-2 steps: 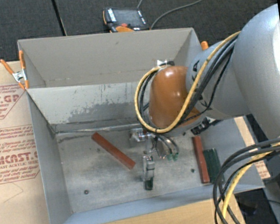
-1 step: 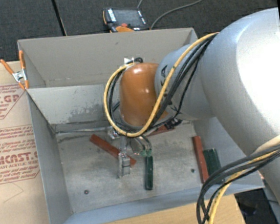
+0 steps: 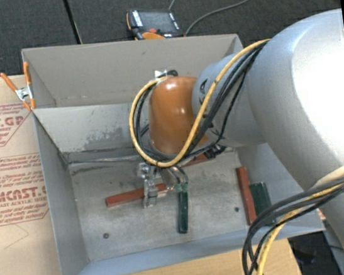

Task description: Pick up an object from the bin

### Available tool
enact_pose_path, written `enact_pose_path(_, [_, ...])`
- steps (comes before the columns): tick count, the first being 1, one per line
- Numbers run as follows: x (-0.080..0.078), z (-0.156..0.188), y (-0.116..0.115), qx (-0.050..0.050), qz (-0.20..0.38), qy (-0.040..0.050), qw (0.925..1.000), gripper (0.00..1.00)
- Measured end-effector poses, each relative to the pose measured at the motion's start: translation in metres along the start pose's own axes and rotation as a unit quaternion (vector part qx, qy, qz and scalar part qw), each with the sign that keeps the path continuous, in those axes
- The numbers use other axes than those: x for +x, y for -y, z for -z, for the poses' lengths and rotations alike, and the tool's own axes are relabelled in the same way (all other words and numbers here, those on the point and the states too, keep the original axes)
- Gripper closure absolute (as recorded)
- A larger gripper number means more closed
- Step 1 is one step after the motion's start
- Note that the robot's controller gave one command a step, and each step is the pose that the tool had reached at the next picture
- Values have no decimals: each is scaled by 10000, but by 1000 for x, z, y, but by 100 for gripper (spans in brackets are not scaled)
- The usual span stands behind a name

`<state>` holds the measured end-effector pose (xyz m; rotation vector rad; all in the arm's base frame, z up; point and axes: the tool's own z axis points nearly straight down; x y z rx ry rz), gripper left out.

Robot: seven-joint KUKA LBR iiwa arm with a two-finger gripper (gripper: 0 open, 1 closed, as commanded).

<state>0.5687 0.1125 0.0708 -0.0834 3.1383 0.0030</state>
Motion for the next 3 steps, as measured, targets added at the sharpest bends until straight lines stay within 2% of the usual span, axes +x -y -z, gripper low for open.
enact_pose_path(1, [-23,-1,-58,-5,1377,8,9905,100])
enact_pose_path(2, [26,125,-96,-12,1180,31,9930,100])
enact_pose_path(3, [16,206,-62,8,1105,47,9939,100])
